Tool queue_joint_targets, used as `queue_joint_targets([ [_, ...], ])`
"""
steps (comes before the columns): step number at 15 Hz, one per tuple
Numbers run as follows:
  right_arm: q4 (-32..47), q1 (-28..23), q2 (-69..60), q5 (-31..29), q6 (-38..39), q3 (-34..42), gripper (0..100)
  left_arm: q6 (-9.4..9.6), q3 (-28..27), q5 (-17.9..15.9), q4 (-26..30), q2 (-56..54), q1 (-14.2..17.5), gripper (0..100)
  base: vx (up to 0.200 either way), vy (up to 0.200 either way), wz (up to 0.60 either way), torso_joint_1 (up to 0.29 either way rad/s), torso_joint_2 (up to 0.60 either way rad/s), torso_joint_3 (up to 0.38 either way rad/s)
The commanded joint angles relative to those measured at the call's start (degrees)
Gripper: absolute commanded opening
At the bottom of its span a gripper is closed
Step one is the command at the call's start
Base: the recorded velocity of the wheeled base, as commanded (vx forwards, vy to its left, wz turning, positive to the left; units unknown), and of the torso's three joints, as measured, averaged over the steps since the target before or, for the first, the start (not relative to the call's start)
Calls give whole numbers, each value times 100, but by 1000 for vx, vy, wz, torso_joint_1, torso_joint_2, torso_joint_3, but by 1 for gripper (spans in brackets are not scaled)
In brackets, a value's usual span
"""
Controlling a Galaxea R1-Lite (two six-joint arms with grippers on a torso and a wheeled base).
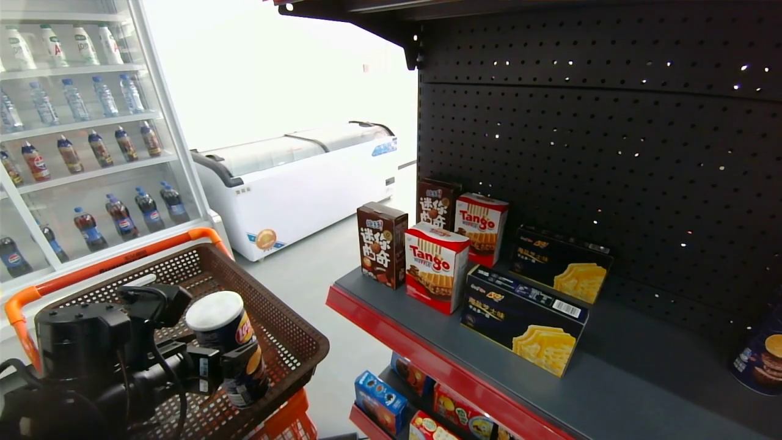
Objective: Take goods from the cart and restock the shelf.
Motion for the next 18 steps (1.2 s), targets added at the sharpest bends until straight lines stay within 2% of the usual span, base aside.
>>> queue_joint_targets([
  [1, 0, -1, 8, -1, 0, 1, 100, -1, 15, 1, -220, 614, -32, 100, 0, 0, 0, 0, 0, 0],
  [5, 0, -1, 8, -1, 0, 1, 100, 7, -3, 1, -686, 966, -146, 100, 0, 0, 0, 0, 0, 0],
  [6, 0, -1, 8, -1, 0, 1, 100, 104, 6, 10, -800, 1036, -182, 100, 0, 0, 0, 0, 0, 0],
  [8, 0, -1, 8, -1, 0, 1, 100, 192, 32, 54, -844, 1115, -182, 100, 0, 0, 0, 0, 0, 0],
  [10, 0, -1, 8, -1, 0, 1, 100, 183, 32, 159, -844, 1203, -182, 100, 0, 0, 0, 0, 0, 0],
  [11, 0, -1, 8, -1, 0, 1, 100, 183, 50, 159, -861, 1212, -182, 0, 0, 0, 0, 0, 0, 0],
  [15, 0, -1, 8, -1, 0, 1, 100, 192, -65, 159, -765, 1186, -208, 0, 0, 0, 0, 0, 0, 0],
  [18, 0, -1, 8, -1, 0, 1, 100, 174, -311, 115, -650, 658, -489, 0, 0, 0, 0, 0, 0, 0],
])
